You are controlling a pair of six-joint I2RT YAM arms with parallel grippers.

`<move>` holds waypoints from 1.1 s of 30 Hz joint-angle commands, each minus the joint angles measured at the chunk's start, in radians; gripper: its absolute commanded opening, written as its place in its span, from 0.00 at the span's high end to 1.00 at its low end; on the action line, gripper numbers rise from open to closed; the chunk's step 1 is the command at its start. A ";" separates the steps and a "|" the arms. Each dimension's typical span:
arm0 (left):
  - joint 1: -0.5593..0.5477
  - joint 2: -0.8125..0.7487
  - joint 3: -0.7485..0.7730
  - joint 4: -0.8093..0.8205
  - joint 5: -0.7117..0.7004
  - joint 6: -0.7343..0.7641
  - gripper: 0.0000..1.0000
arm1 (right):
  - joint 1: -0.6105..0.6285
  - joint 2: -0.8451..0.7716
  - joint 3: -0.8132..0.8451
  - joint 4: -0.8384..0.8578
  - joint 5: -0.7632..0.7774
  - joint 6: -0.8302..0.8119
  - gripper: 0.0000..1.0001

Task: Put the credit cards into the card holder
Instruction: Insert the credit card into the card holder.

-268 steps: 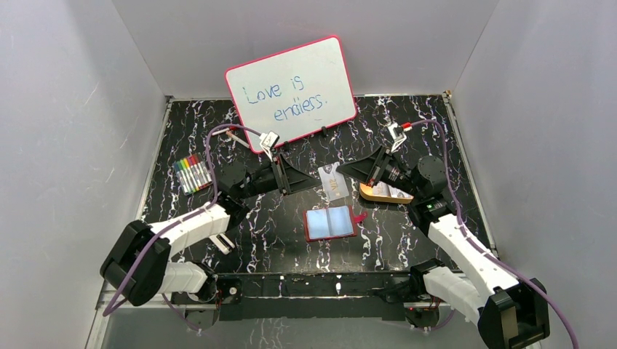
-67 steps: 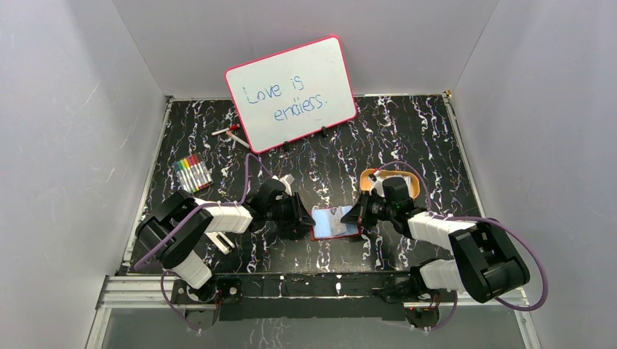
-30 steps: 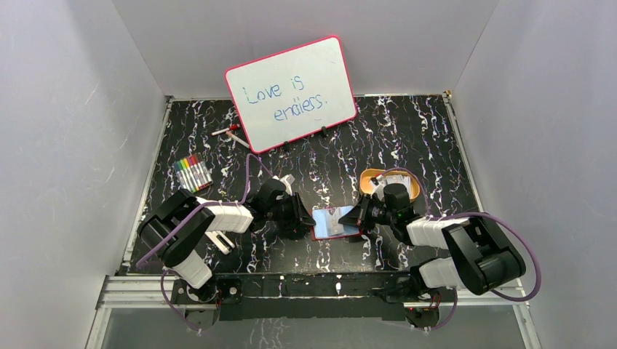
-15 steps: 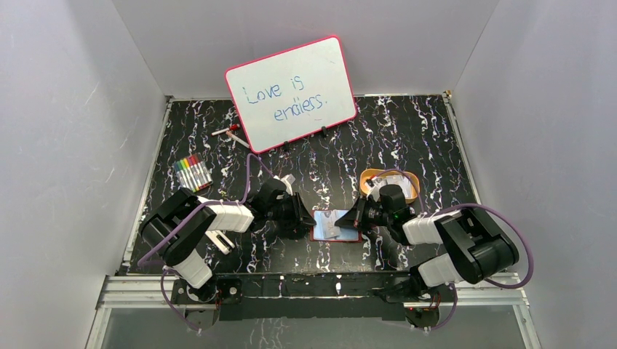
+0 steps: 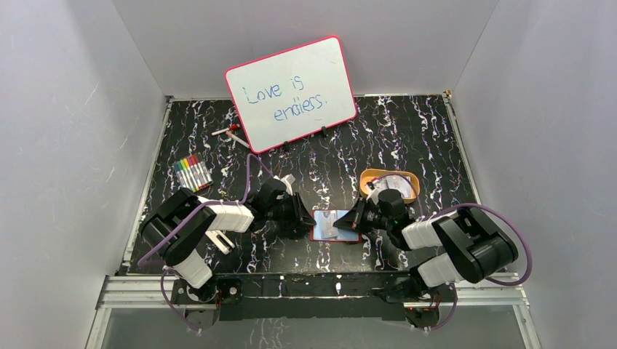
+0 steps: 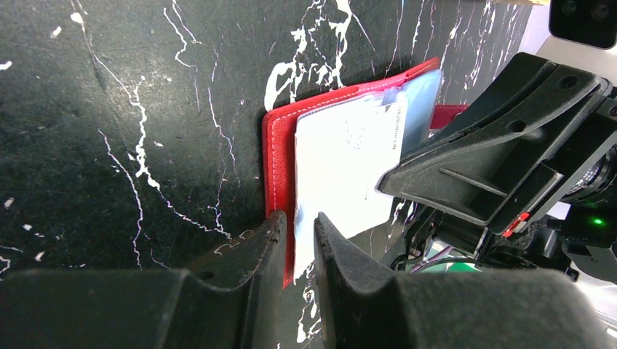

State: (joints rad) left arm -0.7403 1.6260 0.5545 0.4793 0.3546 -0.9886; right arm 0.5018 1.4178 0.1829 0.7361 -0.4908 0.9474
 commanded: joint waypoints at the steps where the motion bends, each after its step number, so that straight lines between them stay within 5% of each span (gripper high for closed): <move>1: -0.005 0.005 -0.016 -0.041 -0.026 0.009 0.80 | 0.041 0.047 0.036 0.029 -0.004 -0.010 1.00; 5: -0.005 -0.002 -0.020 -0.041 -0.028 0.009 0.80 | 0.067 0.088 0.064 0.027 -0.025 -0.018 0.99; 10: -0.004 -0.028 -0.031 -0.055 -0.044 0.006 0.80 | 0.070 0.036 0.081 -0.050 -0.017 -0.039 0.68; 15: -0.004 -0.066 -0.039 -0.071 -0.076 0.010 0.80 | 0.072 -0.087 0.134 -0.280 0.046 -0.109 0.53; 21: -0.004 -0.069 -0.045 -0.064 -0.079 0.005 0.80 | 0.072 -0.124 0.170 -0.411 0.084 -0.158 0.53; 33: -0.005 -0.097 -0.053 -0.073 -0.097 0.010 0.80 | 0.102 0.022 0.239 -0.337 0.032 -0.159 0.60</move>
State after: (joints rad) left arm -0.7433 1.5818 0.5285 0.4599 0.3035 -0.9947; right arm 0.5835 1.3945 0.3717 0.3683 -0.4427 0.8082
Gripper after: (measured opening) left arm 0.198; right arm 0.412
